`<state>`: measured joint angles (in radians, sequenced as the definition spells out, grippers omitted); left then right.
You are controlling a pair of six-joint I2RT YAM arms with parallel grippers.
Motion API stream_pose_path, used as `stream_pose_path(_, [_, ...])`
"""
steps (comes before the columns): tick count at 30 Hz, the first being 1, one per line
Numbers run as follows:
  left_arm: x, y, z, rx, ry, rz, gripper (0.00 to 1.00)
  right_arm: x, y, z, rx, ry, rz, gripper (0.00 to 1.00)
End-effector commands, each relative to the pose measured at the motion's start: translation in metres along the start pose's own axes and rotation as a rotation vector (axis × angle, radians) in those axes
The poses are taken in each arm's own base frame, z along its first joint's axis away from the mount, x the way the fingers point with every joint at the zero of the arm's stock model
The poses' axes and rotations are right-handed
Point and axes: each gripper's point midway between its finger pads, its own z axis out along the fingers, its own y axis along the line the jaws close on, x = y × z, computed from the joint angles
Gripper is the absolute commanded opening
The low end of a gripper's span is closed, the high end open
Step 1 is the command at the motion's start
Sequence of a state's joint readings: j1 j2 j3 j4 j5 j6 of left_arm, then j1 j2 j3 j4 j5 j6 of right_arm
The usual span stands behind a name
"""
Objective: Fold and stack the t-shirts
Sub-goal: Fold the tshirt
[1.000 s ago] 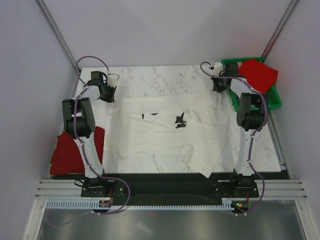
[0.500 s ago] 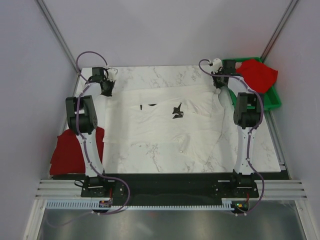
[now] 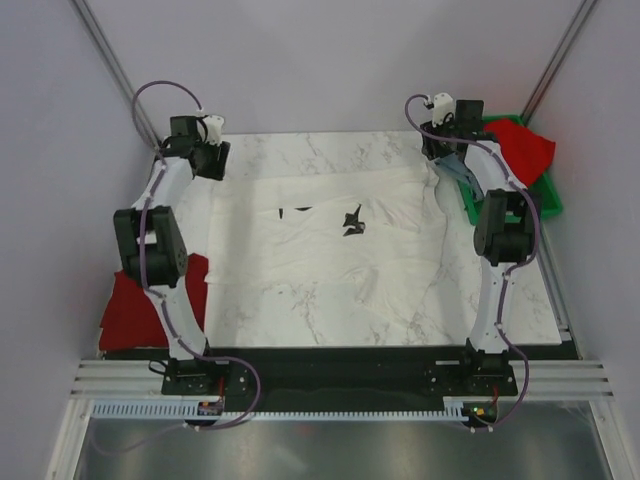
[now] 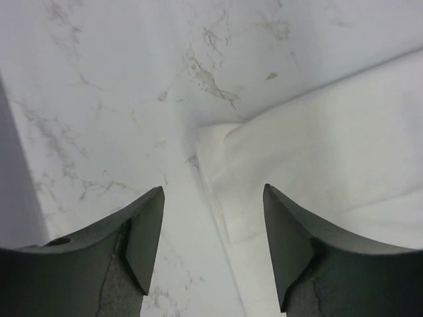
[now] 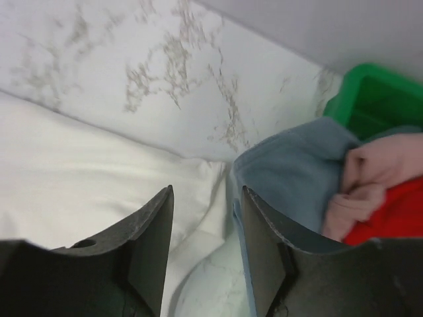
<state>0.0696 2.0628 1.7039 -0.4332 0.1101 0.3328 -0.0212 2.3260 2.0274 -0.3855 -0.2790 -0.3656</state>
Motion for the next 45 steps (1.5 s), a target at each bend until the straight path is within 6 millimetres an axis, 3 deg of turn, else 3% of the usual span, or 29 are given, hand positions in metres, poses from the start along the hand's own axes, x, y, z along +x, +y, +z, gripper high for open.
stream_pose_path(1, [-0.061,-0.004,-0.101,-0.008,-0.185,0.012,0.70,-0.124,0.017,-0.116,-0.031,-0.292,-0.092,0.54])
stream_pose_path(2, [-0.059,-0.006,-0.112,-0.004,-0.190,0.025,0.70,-0.105,0.026,-0.118,-0.050,-0.242,-0.114,0.54])
stream_pose_path(3, [-0.060,-0.008,-0.130,-0.006,-0.207,0.046,0.70,-0.111,0.031,-0.140,-0.042,-0.256,-0.142,0.55])
stream_pose_path(4, [-0.055,-0.009,-0.138,-0.011,-0.201,0.071,0.70,-0.103,0.037,-0.147,-0.061,-0.240,-0.160,0.55])
stream_pose_path(5, [-0.035,-0.014,-0.137,-0.003,-0.155,0.072,0.70,-0.071,0.048,-0.145,-0.100,-0.165,-0.180,0.55])
stream_pose_path(6, [-0.025,-0.016,-0.140,-0.004,-0.135,0.076,0.70,-0.068,0.057,-0.162,-0.117,-0.165,-0.205,0.55])
stream_pose_path(7, [-0.010,-0.020,-0.148,-0.003,-0.117,0.097,0.68,-0.053,0.066,-0.167,-0.150,-0.134,-0.215,0.55])
stream_pose_path(8, [0.000,-0.024,-0.150,0.005,-0.096,0.109,0.66,-0.024,0.085,-0.167,-0.234,-0.085,-0.224,0.55])
stream_pose_path(9, [0.009,-0.026,-0.154,0.005,-0.084,0.117,0.66,-0.006,0.097,-0.182,-0.286,-0.042,-0.284,0.54])
stream_pose_path(10, [0.025,-0.030,-0.156,0.009,-0.062,0.145,0.65,0.006,0.119,-0.186,-0.342,-0.017,-0.329,0.54])
stream_pose_path(11, [0.033,-0.032,-0.159,0.009,-0.050,0.154,0.65,0.038,0.135,-0.188,-0.399,0.043,-0.334,0.54])
stream_pose_path(13, [0.058,-0.039,-0.158,0.027,-0.005,0.170,0.66,0.062,0.163,-0.206,-0.484,0.070,-0.454,0.53])
stream_pose_path(14, [0.062,-0.042,-0.162,0.034,-0.008,0.176,0.66,0.090,0.185,-0.209,-0.554,0.122,-0.486,0.52])
stream_pose_path(16, [0.081,-0.051,-0.159,0.066,0.022,0.169,0.67,0.116,0.206,-0.225,-0.642,0.166,-0.576,0.50])
stream_pose_path(17, [0.085,-0.053,-0.159,0.074,0.029,0.163,0.68,0.139,0.218,-0.229,-0.693,0.205,-0.595,0.49])
stream_pose_path(19, [0.100,-0.061,-0.153,0.103,0.063,0.146,0.68,0.151,0.235,-0.239,-0.731,0.200,-0.694,0.48])
stream_pose_path(20, [0.105,-0.063,-0.150,0.109,0.079,0.137,0.68,0.170,0.242,-0.241,-0.765,0.212,-0.747,0.48])
stream_pose_path(21, [0.113,-0.064,-0.144,0.119,0.106,0.127,0.68,0.169,0.249,-0.245,-0.764,0.180,-0.808,0.48])
stream_pose_path(26, [0.122,-0.068,-0.134,0.139,0.154,0.093,0.68,0.205,0.281,-0.269,-0.898,0.159,-0.981,0.49])
stream_pose_path(34, [0.130,-0.063,-0.129,0.114,0.195,0.086,0.67,0.242,0.310,-0.291,-1.048,0.173,-1.094,0.49])
stream_pose_path(45, [0.143,-0.061,-0.131,0.094,0.223,0.103,0.67,0.261,0.323,-0.282,-1.057,0.193,-1.166,0.49])
